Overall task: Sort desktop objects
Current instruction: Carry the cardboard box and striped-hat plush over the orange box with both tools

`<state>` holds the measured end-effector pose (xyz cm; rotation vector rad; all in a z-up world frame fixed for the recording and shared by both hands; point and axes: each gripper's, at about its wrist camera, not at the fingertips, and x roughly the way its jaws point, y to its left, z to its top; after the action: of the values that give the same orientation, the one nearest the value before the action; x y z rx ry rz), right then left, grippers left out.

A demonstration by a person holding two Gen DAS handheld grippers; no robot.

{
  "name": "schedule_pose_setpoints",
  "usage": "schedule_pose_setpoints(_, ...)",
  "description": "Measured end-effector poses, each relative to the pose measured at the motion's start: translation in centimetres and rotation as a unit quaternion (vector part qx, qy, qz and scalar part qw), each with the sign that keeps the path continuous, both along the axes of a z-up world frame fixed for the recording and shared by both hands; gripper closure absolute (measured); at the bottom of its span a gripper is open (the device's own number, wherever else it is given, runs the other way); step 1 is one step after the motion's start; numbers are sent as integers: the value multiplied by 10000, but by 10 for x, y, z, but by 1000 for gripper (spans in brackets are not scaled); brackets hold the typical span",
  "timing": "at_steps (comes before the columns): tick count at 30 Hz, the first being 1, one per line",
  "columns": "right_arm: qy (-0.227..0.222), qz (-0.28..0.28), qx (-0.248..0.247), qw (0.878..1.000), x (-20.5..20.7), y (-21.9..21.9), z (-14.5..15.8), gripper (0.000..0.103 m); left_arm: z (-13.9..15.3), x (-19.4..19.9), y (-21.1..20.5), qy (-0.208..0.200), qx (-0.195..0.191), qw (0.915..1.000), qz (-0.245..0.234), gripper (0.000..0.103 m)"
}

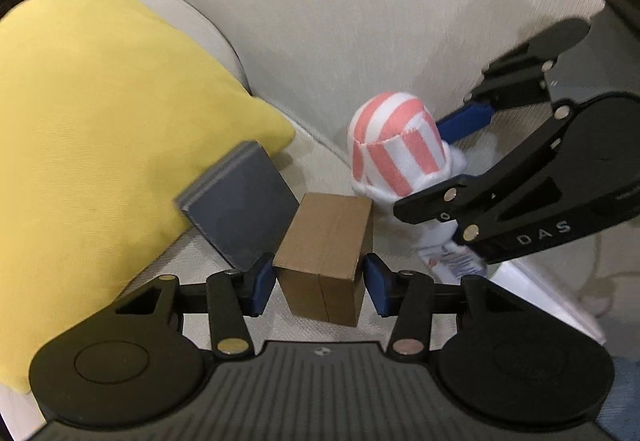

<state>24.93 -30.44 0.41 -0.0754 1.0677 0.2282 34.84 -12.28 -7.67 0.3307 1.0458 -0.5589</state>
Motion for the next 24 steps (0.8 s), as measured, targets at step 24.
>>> schedule_pose_setpoints(24, -497, 955, 779, 9911, -87, 116, 116, 46, 133, -151, 124, -1043, -538, 9876, 1045, 50)
